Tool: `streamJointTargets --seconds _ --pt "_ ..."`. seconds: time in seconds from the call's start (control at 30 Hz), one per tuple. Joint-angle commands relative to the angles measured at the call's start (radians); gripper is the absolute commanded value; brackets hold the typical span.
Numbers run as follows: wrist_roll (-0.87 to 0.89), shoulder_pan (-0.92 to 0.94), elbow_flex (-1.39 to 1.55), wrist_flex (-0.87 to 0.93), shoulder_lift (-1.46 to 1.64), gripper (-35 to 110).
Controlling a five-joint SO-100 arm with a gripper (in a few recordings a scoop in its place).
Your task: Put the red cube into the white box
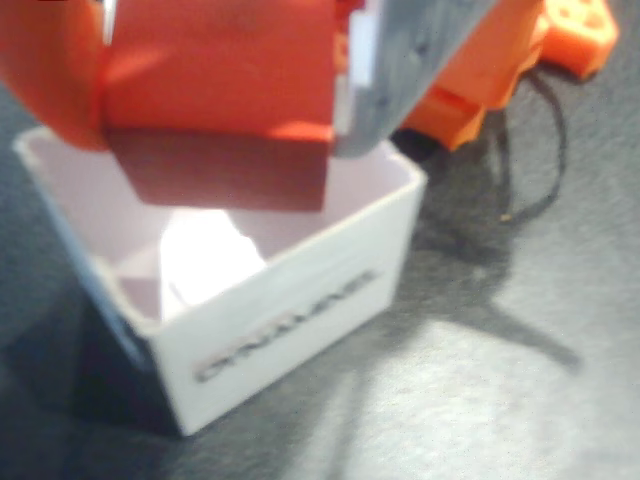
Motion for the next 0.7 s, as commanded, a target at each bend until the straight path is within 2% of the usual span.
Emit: streamJointTargets --seconds 0.0,0.33,0.67 --pt "-0.037 0.023 0.000 -0.028 0.025 0" --pt "-0.084 0.063 0.020 -0.051 0.028 0" --pt "-0.071 0.064 0.035 -0.008 0.021 15"
